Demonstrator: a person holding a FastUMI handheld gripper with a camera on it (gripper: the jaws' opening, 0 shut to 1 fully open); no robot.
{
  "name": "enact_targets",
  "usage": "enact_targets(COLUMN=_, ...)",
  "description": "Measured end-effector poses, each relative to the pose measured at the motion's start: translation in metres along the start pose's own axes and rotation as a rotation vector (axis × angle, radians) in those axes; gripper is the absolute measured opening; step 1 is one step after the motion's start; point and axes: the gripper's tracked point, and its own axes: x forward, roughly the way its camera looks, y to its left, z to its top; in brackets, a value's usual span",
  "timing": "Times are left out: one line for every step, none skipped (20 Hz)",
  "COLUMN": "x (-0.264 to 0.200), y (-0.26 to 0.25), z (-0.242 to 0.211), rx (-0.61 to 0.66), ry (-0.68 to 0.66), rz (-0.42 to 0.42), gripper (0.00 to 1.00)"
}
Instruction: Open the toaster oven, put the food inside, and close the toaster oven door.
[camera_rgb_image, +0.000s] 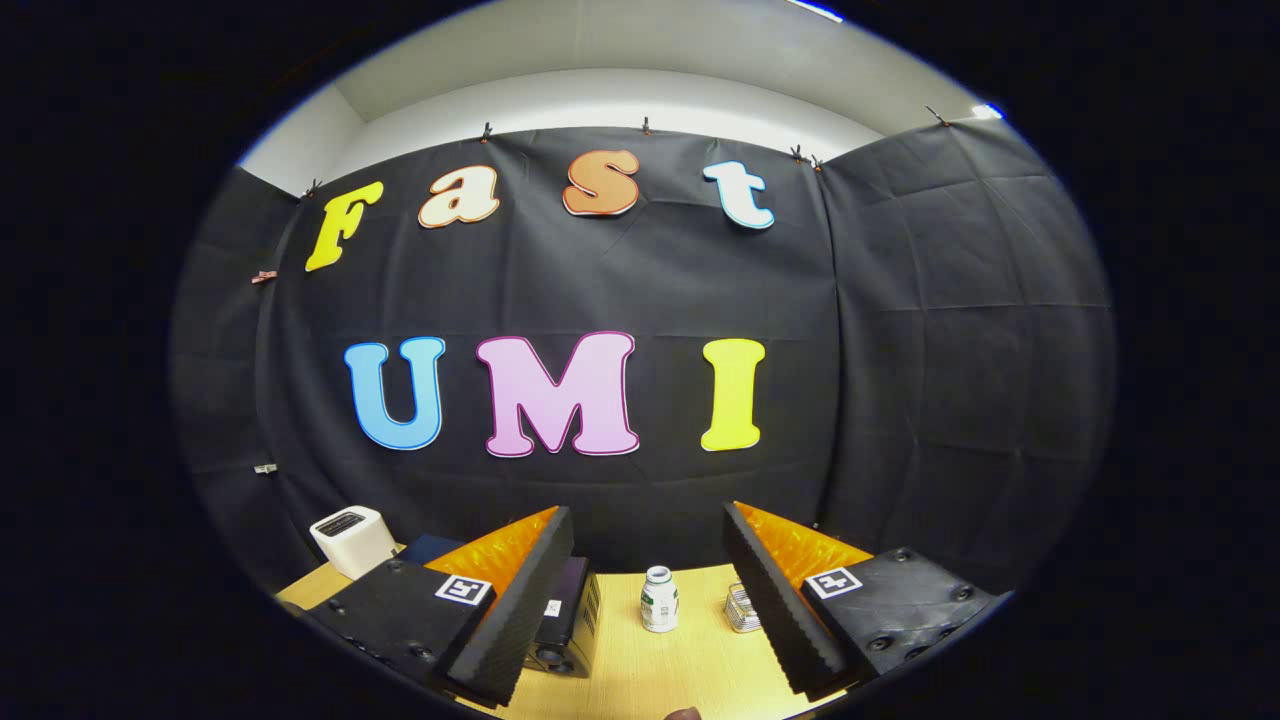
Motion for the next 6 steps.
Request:
enact_targets(x=-0.0001, y=0.0013, z=-0.0001, rx=-0.002, ry=0.000, rz=0.001, gripper=0.98)
enact_targets(x=-0.0005, y=0.0030, z=0.0001, rx=-0.004, ry=-0.002, rz=0.003, gripper=0.98)
enact_targets(x=-0.0005, y=0.0039, z=-0.0001, rx=-0.008, ry=-0.003, rz=0.003, gripper=0.98)
enact_targets(x=-0.0011, y=0.0050, z=0.0001, rx=-0.008, ry=-0.003, rz=0.005, gripper=0.98)
enact_targets(x=-0.0018, y=0.0059, z=-0.0003, rx=-0.008, ry=-0.003, rz=0.008, gripper=0.98)
enact_targets(x=-0.0027, y=0.0064, z=-0.0006, rx=-0.008, ry=-0.001, rz=0.009, gripper=0.98)
